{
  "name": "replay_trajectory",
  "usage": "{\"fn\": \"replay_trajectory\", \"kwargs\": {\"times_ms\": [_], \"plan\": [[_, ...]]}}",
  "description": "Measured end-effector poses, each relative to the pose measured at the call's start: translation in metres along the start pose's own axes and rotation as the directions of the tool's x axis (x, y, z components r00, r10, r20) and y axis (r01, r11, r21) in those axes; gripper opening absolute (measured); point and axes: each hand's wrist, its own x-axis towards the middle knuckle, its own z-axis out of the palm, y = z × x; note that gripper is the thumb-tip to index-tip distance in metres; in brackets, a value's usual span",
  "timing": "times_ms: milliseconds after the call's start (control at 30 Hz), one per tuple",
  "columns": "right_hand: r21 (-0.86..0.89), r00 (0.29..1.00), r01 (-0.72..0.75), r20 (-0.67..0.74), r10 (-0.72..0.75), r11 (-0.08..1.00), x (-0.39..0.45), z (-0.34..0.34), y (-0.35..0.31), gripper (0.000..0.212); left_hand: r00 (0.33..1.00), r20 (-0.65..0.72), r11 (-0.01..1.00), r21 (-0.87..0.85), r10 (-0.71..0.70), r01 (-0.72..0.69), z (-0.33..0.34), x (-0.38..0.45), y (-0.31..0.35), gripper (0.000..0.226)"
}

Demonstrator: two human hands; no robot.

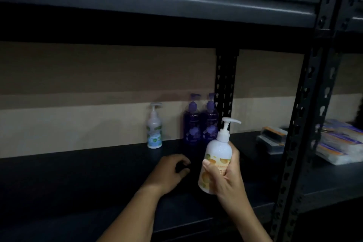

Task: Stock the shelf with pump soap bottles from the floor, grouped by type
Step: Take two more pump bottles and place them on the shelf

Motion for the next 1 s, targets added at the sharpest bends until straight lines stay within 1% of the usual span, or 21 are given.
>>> {"fn": "replay_trajectory", "kwargs": {"times_ms": [33, 133, 200, 300, 400, 500, 600, 700, 767, 833, 900, 1000], "plan": [[-0.018, 1.0, 0.01, 0.013, -0.01, 1.0, -0.002, 0.002, -0.002, 0.062, 0.998, 0.057, 1.0, 0.022, 0.02, -0.021, -0.009, -0.013, -0.001, 0.024], [-0.019, 0.999, 0.018, 0.045, -0.018, 1.0, -0.009, 0.012, -0.009, 0.058, 0.973, 0.224, 0.991, 0.104, 0.053, -0.078, -0.031, -0.049, -0.009, 0.039], [-0.02, 0.996, 0.005, 0.088, -0.003, 1.0, -0.016, 0.023, -0.016, 0.059, 0.952, 0.3, 0.98, 0.166, 0.057, -0.111, -0.046, -0.071, -0.019, 0.045], [-0.052, 0.976, -0.021, 0.215, 0.032, 0.998, -0.027, 0.047, -0.024, 0.06, 0.939, 0.343, 0.966, 0.24, 0.013, -0.101, -0.074, -0.104, -0.033, 0.048], [-0.121, 0.935, -0.019, 0.349, 0.061, 0.992, -0.039, 0.07, -0.024, 0.061, 0.932, 0.357, 0.942, 0.328, -0.06, -0.065, -0.098, -0.131, -0.044, 0.053], [-0.173, 0.901, 0.0, 0.427, 0.075, 0.985, -0.05, 0.093, -0.025, 0.065, 0.927, 0.361, 0.922, 0.383, -0.102, -0.048, -0.123, -0.156, -0.055, 0.058], [-0.215, 0.91, 0.001, 0.405, 0.088, 0.977, -0.054, 0.115, -0.023, 0.073, 0.929, 0.337, 0.914, 0.405, -0.153, 0.004, -0.146, -0.177, -0.067, 0.061], [-0.284, 0.945, -0.002, 0.313, 0.095, 0.959, -0.054, 0.136, -0.014, 0.093, 0.925, 0.323, 0.902, 0.429, -0.2, 0.045, -0.162, -0.189, -0.075, 0.065], [-0.338, 0.952, 0.0, 0.288, 0.103, 0.941, -0.051, 0.151, -0.009, 0.099, 0.924, 0.314, 0.89, 0.453, -0.219, 0.057, -0.168, -0.191, -0.079, 0.067], [-0.36, 0.954, -0.026, 0.268, 0.131, 0.933, -0.046, 0.165, -0.006, 0.096, 0.922, 0.299, 0.878, 0.471, -0.245, 0.081, -0.174, -0.192, -0.084, 0.067], [-0.338, 0.952, -0.079, 0.252, 0.172, 0.938, -0.041, 0.18, -0.002, 0.093, 0.922, 0.278, 0.874, 0.473, -0.269, 0.113, -0.181, -0.193, -0.091, 0.067], [-0.324, 0.949, -0.152, 0.216, 0.23, 0.934, -0.03, 0.206, 0.008, 0.079, 0.919, 0.253, 0.871, 0.466, -0.302, 0.158, -0.19, -0.194, -0.103, 0.07]]}}
